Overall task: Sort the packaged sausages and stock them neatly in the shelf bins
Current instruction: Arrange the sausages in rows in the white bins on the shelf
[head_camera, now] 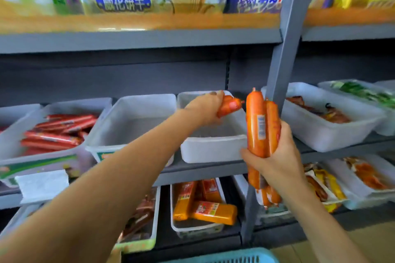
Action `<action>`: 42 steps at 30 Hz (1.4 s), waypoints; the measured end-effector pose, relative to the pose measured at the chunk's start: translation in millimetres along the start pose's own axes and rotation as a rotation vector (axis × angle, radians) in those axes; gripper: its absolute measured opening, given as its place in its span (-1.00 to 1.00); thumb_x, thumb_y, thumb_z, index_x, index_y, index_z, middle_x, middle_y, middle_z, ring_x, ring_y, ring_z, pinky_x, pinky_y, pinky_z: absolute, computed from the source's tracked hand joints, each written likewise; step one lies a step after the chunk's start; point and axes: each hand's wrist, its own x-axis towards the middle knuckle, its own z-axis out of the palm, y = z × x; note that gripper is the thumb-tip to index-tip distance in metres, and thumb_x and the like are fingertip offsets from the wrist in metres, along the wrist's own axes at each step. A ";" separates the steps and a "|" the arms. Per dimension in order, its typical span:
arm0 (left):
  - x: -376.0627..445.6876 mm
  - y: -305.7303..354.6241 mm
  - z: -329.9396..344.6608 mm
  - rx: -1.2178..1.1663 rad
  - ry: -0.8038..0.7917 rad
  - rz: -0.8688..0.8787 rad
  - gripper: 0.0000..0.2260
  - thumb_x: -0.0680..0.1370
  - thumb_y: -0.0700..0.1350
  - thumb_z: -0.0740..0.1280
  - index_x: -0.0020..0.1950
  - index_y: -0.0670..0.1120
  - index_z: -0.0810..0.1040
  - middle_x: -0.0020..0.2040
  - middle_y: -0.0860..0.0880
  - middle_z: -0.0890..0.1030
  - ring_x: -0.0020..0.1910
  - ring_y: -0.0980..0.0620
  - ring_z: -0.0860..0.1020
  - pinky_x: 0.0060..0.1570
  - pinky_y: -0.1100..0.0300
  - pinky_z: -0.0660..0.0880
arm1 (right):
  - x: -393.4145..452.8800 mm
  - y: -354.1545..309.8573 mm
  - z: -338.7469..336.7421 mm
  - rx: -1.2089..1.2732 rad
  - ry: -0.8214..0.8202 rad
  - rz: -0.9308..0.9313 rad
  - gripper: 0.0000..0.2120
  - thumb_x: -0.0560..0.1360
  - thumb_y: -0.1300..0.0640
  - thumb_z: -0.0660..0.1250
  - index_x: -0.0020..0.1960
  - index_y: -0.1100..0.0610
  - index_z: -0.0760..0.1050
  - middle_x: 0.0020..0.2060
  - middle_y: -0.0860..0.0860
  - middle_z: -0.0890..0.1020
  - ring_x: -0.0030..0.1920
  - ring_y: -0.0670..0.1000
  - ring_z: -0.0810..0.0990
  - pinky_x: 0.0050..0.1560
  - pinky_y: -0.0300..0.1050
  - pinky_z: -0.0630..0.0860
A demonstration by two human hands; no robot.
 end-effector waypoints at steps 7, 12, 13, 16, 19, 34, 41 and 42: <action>28.7 -0.4 52.0 0.039 -0.082 0.073 -0.41 0.52 0.01 0.32 0.48 -0.06 0.18 0.41 -0.14 0.31 0.39 -0.17 0.27 0.37 -0.01 0.24 | 3.2 5.0 -6.4 -0.087 -0.017 -0.020 -0.22 0.28 0.15 0.53 0.34 -0.13 0.17 -0.10 -0.24 0.44 -0.15 -0.22 0.47 -0.19 -0.23 0.42; 34.2 -14.2 50.3 0.071 -0.202 0.026 -0.34 0.43 0.15 0.37 0.46 0.01 0.22 0.37 -0.09 0.38 0.39 -0.15 0.30 0.37 -0.03 0.27 | 15.7 -5.0 0.6 -0.131 -0.040 -0.020 -0.27 0.28 0.19 0.51 0.27 -0.16 0.18 -0.09 -0.21 0.48 -0.13 -0.20 0.50 -0.22 -0.29 0.41; 30.5 -23.8 50.0 0.095 -0.228 -0.017 -0.35 0.44 0.18 0.35 0.47 0.07 0.21 0.40 -0.07 0.35 0.41 -0.14 0.28 0.38 -0.03 0.27 | 20.4 -7.7 2.8 -0.146 -0.060 -0.030 -0.27 0.28 0.19 0.51 0.27 -0.16 0.19 -0.08 -0.19 0.49 -0.11 -0.17 0.52 -0.19 -0.25 0.43; 7.0 -55.1 43.3 0.137 -0.202 -0.102 -0.53 0.53 0.11 0.29 0.41 0.02 0.37 0.36 -0.08 0.42 0.36 -0.11 0.36 0.31 0.02 0.31 | 38.8 -21.7 12.4 -0.238 -0.122 -0.032 -0.22 0.31 0.13 0.51 0.36 -0.11 0.14 -0.04 -0.14 0.45 -0.08 -0.07 0.48 -0.09 -0.15 0.40; -19.3 -76.0 38.9 0.075 -0.180 -0.157 -0.67 0.59 -0.06 0.22 0.31 -0.15 0.45 0.25 -0.17 0.51 0.22 -0.15 0.48 0.17 0.05 0.42 | 70.8 -40.6 25.0 -0.483 -0.219 -0.034 -0.22 0.30 0.08 0.49 0.37 -0.07 0.11 0.01 -0.01 0.45 -0.06 0.05 0.46 -0.07 -0.09 0.42; -43.5 -73.1 55.6 0.078 -0.094 -0.200 -0.69 0.64 -0.23 0.07 0.36 -0.23 0.36 0.43 -0.18 0.29 0.32 -0.15 0.40 0.22 0.01 0.39 | 182.1 5.3 107.6 -1.177 -0.680 -0.365 -0.39 0.52 0.29 0.21 0.48 -0.10 0.14 0.33 0.06 0.43 0.18 0.13 0.49 0.07 -0.02 0.46; -48.9 -69.0 47.1 0.089 -0.107 -0.149 -0.69 0.66 -0.13 0.02 0.29 -0.19 0.43 0.41 -0.16 0.29 0.26 -0.18 0.42 0.17 0.02 0.39 | 149.1 -13.1 62.6 -0.512 -0.898 -0.009 -0.78 0.58 -0.02 0.22 0.19 -0.03 0.50 0.10 -0.10 0.56 0.05 -0.07 0.55 0.13 -0.19 0.45; -48.7 -69.9 45.9 0.044 -0.114 -0.178 -0.67 0.66 -0.10 0.01 0.30 -0.19 0.44 0.41 -0.16 0.29 0.26 -0.19 0.42 0.16 0.03 0.38 | 137.3 -18.0 54.2 -0.445 -0.948 0.023 -0.79 0.57 -0.05 0.23 0.17 -0.08 0.50 0.09 -0.14 0.56 0.07 -0.09 0.56 0.16 -0.19 0.45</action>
